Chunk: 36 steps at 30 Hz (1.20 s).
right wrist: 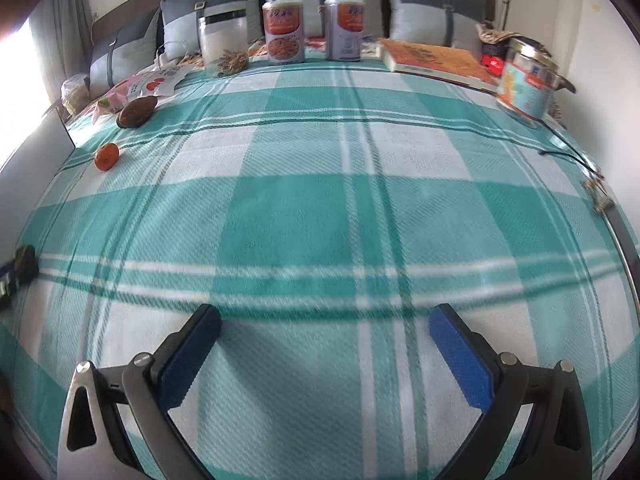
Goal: Organize fruits
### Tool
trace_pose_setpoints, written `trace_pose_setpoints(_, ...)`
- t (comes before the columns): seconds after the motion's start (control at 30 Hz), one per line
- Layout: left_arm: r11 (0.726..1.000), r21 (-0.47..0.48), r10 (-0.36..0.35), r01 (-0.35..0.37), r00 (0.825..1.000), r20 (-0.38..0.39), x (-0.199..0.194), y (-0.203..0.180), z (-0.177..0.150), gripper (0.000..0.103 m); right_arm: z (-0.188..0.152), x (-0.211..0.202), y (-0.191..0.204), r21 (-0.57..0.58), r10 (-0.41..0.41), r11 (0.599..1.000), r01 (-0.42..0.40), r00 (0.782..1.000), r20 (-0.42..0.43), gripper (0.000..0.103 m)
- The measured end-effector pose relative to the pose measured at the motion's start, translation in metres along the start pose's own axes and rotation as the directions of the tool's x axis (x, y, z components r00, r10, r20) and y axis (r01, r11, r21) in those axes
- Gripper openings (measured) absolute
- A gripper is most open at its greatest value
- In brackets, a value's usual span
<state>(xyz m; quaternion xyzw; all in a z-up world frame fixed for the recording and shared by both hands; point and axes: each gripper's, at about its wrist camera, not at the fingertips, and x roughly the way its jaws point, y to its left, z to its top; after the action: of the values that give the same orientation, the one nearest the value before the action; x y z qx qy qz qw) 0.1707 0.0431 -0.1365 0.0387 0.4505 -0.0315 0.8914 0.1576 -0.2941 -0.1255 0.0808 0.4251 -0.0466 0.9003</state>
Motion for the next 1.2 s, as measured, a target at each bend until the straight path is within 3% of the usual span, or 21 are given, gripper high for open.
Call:
trace_pose_setpoints(0.1,0.999,-0.033,-0.031,0.031,0.999,-0.027,0.006,0.006,0.000,0.097,0.050,0.003,0.013,0.044,0.176,0.984,-0.175,0.984,-0.039,0.100)
trace_pose_setpoints(0.17,0.997,-0.063,-0.048,0.046,0.998,-0.031,0.009,0.011,0.001,0.097,0.089,0.008,0.031,0.053,0.242,0.969,-0.240,0.969,-0.046,0.094)
trace_pose_setpoints(0.23,0.998,-0.051,-0.032,0.030,0.999,-0.033,0.010,0.008,0.001,0.098,0.140,0.023,0.060,0.070,0.337,0.941,-0.332,0.939,-0.071,0.090)
trace_pose_setpoints(0.3,0.998,-0.053,-0.031,0.030,0.999,-0.032,0.010,0.007,0.001,0.098,0.180,0.044,0.094,0.077,0.399,0.916,-0.393,0.910,-0.107,0.079)
trace_pose_setpoints(0.37,0.998,-0.053,-0.030,0.028,0.999,-0.030,0.010,0.007,0.001,0.098,0.212,0.065,0.127,0.068,0.440,0.898,-0.435,0.888,-0.134,0.077)
trace_pose_setpoints(0.5,0.998,-0.054,-0.029,0.028,0.999,-0.027,0.010,0.006,0.001,0.098,0.242,0.111,0.185,0.074,0.445,0.895,-0.440,0.872,-0.205,0.070)
trace_pose_setpoints(0.63,0.998,-0.054,-0.029,0.028,0.999,-0.027,0.010,0.007,0.001,0.098,0.237,0.152,0.208,0.088,0.385,0.923,-0.375,0.880,-0.279,0.058)
trace_pose_setpoints(0.7,0.998,-0.054,-0.030,0.028,0.999,-0.027,0.010,0.007,0.001,0.098,0.232,0.162,0.209,0.059,0.360,0.931,-0.359,0.886,-0.293,0.041)
trace_pose_setpoints(0.73,0.998,-0.054,-0.029,0.028,0.999,-0.027,0.010,0.007,0.001,0.098,0.231,0.161,0.207,0.050,0.361,0.931,-0.362,0.889,-0.283,0.041)
trace_pose_setpoints(0.8,0.998,-0.054,-0.029,0.027,0.999,-0.027,0.010,0.007,0.001,0.098,0.228,0.157,0.193,0.096,0.411,0.911,-0.401,0.865,-0.286,0.041)
trace_pose_setpoints(1.03,0.998,-0.057,-0.032,0.030,0.999,-0.028,0.010,0.007,0.001,0.098,0.193,0.072,0.120,-0.003,0.424,0.900,-0.436,0.876,-0.232,0.040)
trace_pose_setpoints(1.2,0.998,-0.056,-0.042,0.040,0.999,-0.034,0.012,0.007,0.002,0.098,0.093,0.019,0.077,-0.102,0.352,0.913,-0.394,0.891,-0.287,0.040)
